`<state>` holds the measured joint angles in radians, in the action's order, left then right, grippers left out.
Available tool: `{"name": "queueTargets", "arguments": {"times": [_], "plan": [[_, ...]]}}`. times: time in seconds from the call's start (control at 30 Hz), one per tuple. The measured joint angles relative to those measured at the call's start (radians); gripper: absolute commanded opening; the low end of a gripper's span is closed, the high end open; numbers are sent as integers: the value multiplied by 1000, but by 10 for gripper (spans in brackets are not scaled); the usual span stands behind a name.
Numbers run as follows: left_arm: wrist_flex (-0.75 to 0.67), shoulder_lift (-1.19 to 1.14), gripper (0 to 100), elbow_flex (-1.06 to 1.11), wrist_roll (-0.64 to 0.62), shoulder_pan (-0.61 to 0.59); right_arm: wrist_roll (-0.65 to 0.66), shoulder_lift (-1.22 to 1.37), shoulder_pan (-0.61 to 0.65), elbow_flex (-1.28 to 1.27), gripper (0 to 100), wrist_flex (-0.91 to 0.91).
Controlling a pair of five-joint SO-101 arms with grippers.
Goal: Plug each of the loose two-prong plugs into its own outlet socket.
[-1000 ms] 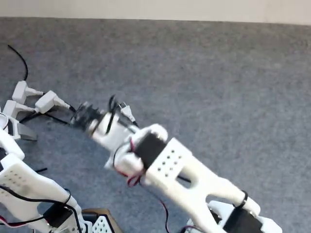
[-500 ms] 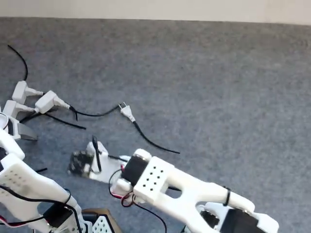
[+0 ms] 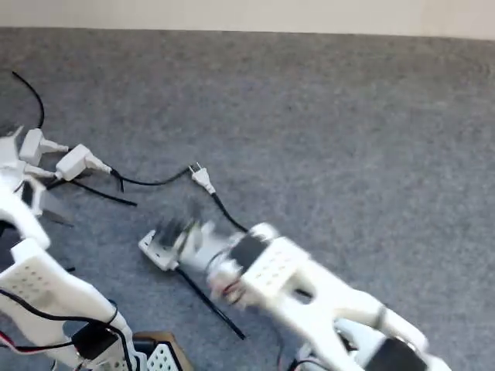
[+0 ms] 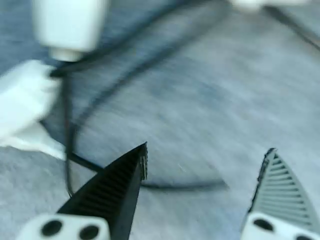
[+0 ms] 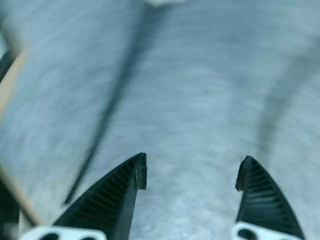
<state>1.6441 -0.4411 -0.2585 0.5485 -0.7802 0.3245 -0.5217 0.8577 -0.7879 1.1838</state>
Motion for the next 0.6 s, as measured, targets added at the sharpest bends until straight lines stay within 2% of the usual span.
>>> {"name": "queueTargets", "arguments": {"times": [0.1, 0.2, 0.27, 0.47, 0.6], "plan": [[103, 17, 352, -52, -34, 75, -21, -157, -233, -5, 282, -28], [118, 49, 354, -35, -80, 163, -25, -307, -451, -106, 282, -80], [118, 89, 354, 14, -87, 241, -21, -373, -546, -209, 282, -115], [118, 249, 351, 249, -92, 549, 37, -416, -658, -494, 282, -244], [118, 347, 351, 382, -224, 713, 38, -419, -667, -554, 282, -313]]}}
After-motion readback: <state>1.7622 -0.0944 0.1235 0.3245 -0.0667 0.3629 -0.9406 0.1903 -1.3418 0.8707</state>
